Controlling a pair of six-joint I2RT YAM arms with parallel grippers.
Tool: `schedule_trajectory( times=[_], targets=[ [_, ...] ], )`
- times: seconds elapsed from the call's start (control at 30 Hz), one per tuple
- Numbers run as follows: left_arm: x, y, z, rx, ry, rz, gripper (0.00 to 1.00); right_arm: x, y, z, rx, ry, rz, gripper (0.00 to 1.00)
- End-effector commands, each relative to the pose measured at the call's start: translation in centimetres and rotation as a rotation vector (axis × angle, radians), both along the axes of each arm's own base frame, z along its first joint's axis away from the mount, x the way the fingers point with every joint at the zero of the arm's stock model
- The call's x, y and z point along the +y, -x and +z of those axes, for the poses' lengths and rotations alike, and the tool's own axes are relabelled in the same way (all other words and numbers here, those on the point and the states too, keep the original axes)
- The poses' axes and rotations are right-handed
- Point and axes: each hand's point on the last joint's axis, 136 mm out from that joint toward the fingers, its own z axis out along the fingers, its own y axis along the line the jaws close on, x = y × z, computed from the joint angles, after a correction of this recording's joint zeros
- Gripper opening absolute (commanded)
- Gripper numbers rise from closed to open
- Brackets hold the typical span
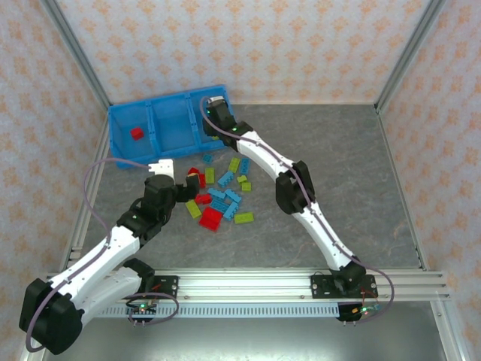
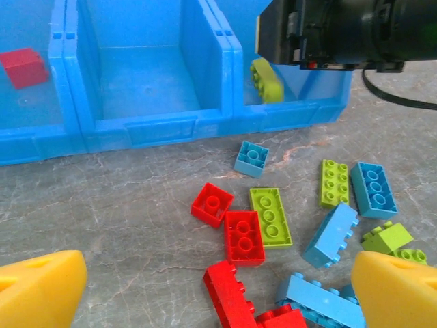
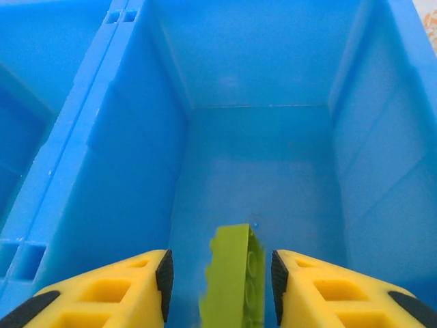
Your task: Sort the legos into containers by color
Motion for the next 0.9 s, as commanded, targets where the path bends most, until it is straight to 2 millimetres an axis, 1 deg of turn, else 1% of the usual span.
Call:
schedule_trajectory(
  times=[0.0,0.07,0.13,0.2,0.27,0.37,0.47,0.53,0.57,0.63,0.67,0.7,0.73,0.77,0.83,0.87],
  targets=[
    [0.6,-0.7,-0.2,0.027,-0.036,0.044,1.00,-1.3,2.3,7.8,-0.019,-0.046,-0.004,0.44],
    [-0.1,-1.0,-0.8,0.049,-0.029,0.019,1.00,-2.3,4.2,9.4,0.012,-0.047,0.018,0.44],
    [-1.2,-1.4,-1.3,0.084,-0.019,-0.031,1.00,-3.8,6.5,11.1,0.037,-0.038,0.029,0.46],
    [-2.6,-1.8,-1.3,0.136,-0.011,-0.093,1.00,-6.2,9.4,12.2,0.071,-0.024,0.019,0.47],
    [-3.5,-2.2,-1.1,0.178,0.005,-0.114,0.98,-8.6,12.5,13.1,0.092,-0.037,0.011,0.49],
    [-4.1,-3.3,-1.2,0.260,0.009,-0.101,0.94,-11.6,17.8,13.1,0.145,-0.083,0.034,0.57],
    [-5.2,-5.2,-1.5,0.336,-0.021,-0.110,0.90,-13.5,22.9,12.6,0.202,-0.142,0.095,0.63],
    [-5.8,-6.9,-2.1,0.383,-0.062,-0.119,0.86,-14.8,25.4,11.8,0.238,-0.154,0.110,0.68],
    [-6.0,-7.8,-2.3,0.401,-0.092,-0.113,0.82,-15.7,26.6,11.2,0.256,-0.151,0.104,0.70],
    [-6.1,-9.6,-3.0,0.436,-0.152,-0.103,0.79,-17.6,28.2,10.3,0.276,-0.142,0.068,0.73],
    [-6.2,-10.6,-3.4,0.449,-0.172,-0.103,0.78,-18.4,28.9,10.0,0.280,-0.144,0.051,0.75],
    [-6.4,-11.4,-3.9,0.463,-0.179,-0.106,0.78,-19.0,29.4,9.9,0.276,-0.149,0.037,0.77],
    [-6.4,-12.2,-4.7,0.489,-0.184,-0.106,0.76,-19.5,29.7,9.0,0.284,-0.142,0.021,0.80],
    [-6.5,-12.9,-5.5,0.511,-0.185,-0.109,0.74,-20.3,30.2,9.6,0.259,-0.155,0.010,0.83],
    [-6.6,-13.9,-7.0,0.545,-0.186,-0.109,0.71,-21.2,30.6,9.6,0.241,-0.155,-0.017,0.89],
    [-6.6,-14.4,-7.1,0.542,-0.182,-0.106,0.71,-21.5,30.7,9.8,0.231,-0.155,-0.021,0.92]
  ],
)
